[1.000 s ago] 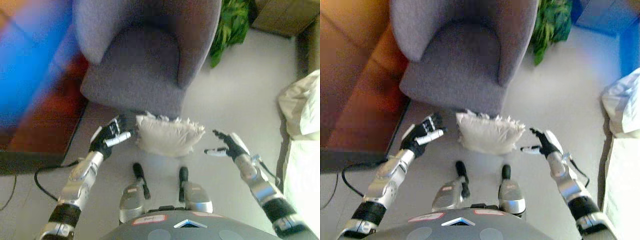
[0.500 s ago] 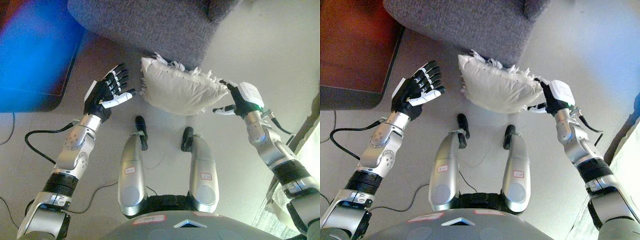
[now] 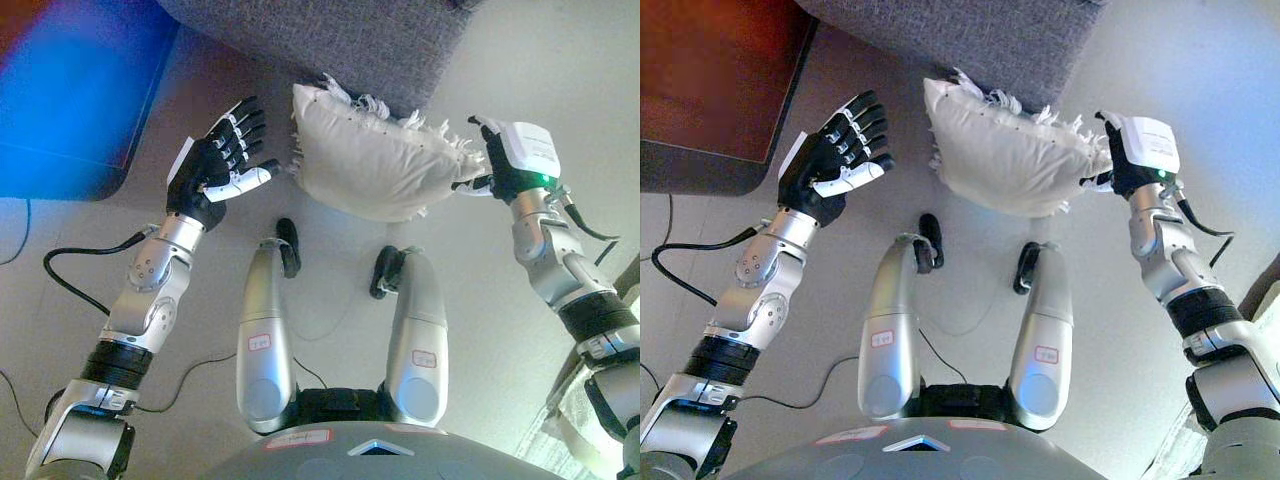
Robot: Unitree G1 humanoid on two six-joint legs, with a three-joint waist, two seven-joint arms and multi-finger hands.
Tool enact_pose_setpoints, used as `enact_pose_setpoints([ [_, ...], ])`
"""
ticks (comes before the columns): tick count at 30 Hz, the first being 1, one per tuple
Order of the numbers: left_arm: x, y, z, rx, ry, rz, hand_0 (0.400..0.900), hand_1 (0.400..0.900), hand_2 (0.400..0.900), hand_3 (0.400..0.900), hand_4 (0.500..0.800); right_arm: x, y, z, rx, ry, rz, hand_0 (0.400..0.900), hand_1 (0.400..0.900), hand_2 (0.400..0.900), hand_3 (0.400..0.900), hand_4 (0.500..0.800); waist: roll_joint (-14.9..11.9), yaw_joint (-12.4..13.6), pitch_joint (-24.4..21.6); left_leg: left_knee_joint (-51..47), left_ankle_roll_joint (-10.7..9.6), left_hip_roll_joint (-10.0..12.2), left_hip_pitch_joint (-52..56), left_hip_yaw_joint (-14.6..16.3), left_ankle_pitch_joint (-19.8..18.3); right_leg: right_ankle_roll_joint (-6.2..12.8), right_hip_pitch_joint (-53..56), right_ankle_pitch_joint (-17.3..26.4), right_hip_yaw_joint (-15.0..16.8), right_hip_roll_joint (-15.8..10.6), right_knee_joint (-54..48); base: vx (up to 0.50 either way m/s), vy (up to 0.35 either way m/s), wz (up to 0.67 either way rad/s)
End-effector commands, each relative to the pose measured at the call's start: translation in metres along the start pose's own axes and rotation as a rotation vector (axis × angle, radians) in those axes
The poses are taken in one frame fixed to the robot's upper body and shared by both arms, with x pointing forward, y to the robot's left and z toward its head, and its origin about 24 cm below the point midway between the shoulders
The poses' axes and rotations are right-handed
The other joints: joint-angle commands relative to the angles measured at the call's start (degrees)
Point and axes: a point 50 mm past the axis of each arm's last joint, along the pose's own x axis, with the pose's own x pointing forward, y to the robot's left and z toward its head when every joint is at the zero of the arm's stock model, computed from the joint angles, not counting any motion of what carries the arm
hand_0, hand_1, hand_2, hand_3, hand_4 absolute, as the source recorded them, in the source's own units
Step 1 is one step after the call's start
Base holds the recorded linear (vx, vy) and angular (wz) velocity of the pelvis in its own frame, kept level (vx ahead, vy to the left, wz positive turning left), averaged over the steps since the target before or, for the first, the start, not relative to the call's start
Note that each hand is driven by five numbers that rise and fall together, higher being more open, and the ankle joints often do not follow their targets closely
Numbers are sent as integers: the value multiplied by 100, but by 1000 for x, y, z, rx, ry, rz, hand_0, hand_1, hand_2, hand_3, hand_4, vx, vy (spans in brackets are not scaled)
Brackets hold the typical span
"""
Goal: Pick up the pillow and put it on the sofa.
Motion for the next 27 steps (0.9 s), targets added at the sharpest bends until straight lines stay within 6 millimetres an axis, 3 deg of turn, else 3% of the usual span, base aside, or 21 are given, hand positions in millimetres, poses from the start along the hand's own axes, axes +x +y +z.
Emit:
enact_pose_setpoints([
  [1, 7, -20, 42, -16, -233, -120, 900, 900, 900, 900, 800, 18, -40, -3, -45, -14, -55, 900, 900, 900, 900, 800, 200, 52, -66, 861, 358, -257, 274, 373, -1281, -167, -50, 173, -211, 204, 208, -17, -8, 6],
  [5, 8, -21, 46, -5, -239, -137, 900, 900, 900, 900, 800, 25, -40, -6, 91, 19, 72, 900, 900, 900, 900, 800, 260, 112, -2, 1194, 359, -278, 67, 356, -1365, -198, -256, 52, -179, 165, 581, -9, -21, 9],
  [17, 16, -28, 54, 14, -260, -192, 900, 900, 900, 900, 800, 47, -60, -9, 264, 59, 176, 900, 900, 900, 900, 800, 408, 315, 24, 2210, 397, -362, -514, 277, -1725, -270, -772, -388, -130, -3, 1667, 16, -26, 9],
  [22, 17, -29, 54, 17, -258, -205, 900, 900, 900, 900, 800, 55, -86, -17, 196, 115, -57, 900, 900, 900, 900, 800, 472, 373, 25, 2424, 405, -387, -704, 225, -1765, -286, -929, -440, -126, -37, 1866, 17, -17, 3],
  [27, 16, -28, 56, 14, -269, -195, 900, 900, 900, 900, 800, 59, -105, -12, 143, 147, -288, 900, 900, 900, 900, 800, 572, 370, 26, 2444, 425, -411, -892, 202, -1756, -251, -1110, -416, -112, -37, 1878, -7, 9, -3],
])
